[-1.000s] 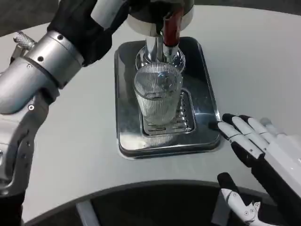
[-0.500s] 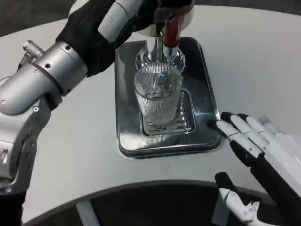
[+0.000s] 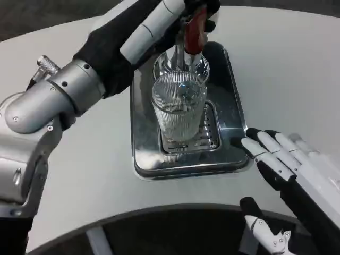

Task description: Grasp the cup under the faucet to collect the drink, then remove the cup.

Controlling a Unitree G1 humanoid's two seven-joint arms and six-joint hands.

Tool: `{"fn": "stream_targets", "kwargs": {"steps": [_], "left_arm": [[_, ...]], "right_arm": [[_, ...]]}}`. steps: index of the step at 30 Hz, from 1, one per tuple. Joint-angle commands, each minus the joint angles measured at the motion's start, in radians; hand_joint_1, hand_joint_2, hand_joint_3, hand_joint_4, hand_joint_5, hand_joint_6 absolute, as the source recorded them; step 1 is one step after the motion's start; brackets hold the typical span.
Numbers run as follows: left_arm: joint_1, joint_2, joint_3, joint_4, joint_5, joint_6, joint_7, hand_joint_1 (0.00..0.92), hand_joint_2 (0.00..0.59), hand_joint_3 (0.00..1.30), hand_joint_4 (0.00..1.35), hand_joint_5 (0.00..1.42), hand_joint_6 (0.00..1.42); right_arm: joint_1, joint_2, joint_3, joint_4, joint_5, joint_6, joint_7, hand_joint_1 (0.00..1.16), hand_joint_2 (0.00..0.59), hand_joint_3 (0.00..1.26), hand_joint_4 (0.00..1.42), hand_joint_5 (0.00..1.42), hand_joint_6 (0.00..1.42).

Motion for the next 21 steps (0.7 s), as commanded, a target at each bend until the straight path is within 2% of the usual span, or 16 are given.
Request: {"fn": "stream_targets", "kwargs": {"steps": [1,16,21], "left_arm": [[0.029,0.029,-0.065,0.02,0.045,-0.011,-0.059,0.0,0.081,0.2,0.12,0.21,0.26],[0.016,0.104,-0.137,0.001,0.163,-0.109,-0.097,0.0,0.077,0.2,0.13,0.21,0.26],[0.021,0.117,-0.157,-0.005,0.192,-0.131,-0.115,0.0,0.075,0.2,0.13,0.2,0.26]], "right_arm": [[0.012,0.008,-0.008,-0.015,0.008,-0.024,0.013,0.31,0.552,0.06,0.0,0.0,0.0],[0.009,0.016,0.001,-0.015,0.002,-0.017,0.023,0.31,0.552,0.06,0.0,0.0,0.0],[0.001,0.019,0.004,-0.015,-0.001,-0.01,0.034,0.31,0.552,0.06,0.0,0.0,0.0]]}}
